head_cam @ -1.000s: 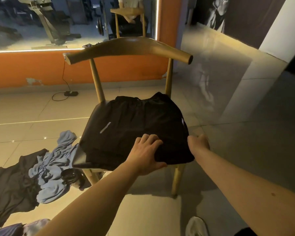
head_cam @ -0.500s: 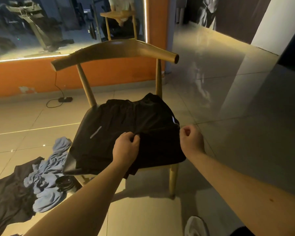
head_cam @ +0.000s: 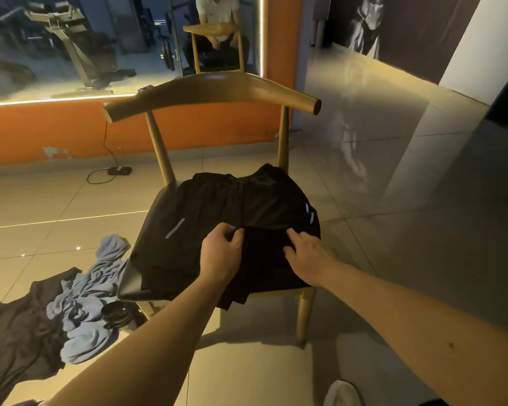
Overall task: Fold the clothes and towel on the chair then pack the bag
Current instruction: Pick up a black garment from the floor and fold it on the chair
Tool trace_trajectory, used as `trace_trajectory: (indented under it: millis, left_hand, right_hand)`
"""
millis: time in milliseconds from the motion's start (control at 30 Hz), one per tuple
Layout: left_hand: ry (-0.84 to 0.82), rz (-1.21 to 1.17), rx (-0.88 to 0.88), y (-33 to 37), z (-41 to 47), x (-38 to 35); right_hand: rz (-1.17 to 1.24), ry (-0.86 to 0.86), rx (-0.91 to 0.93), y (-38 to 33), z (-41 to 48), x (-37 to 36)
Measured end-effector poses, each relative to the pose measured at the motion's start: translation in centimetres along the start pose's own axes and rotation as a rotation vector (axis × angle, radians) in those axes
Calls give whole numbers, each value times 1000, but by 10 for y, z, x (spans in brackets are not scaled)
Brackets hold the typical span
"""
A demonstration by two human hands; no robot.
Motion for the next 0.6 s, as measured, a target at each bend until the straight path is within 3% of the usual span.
trace_trajectory:
  millis: [100,267,500,600]
  left_hand:
    - [44,-86,-25,5,-4,5]
    - [40,-28,-21,5,-3,5]
    - [114,-11,215,-22,22,12]
    - [149,-63,357,-33,28,11]
  right_hand:
    - [-54,0,-25,5,3,-1]
    - [-200,219,115,-20,15,22]
    - [68,46,-13,-24,46,11]
    - [41,94,-43,-9,59,4]
Point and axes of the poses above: each hand's wrist, its own z-axis towards the middle knuckle, its own x-axis out of the back of the hand, y = z × x, the point moved 8 cm from there along z, towards the middle knuckle, and after that the axes turned 15 degrees about y, right-handed, at the moved point
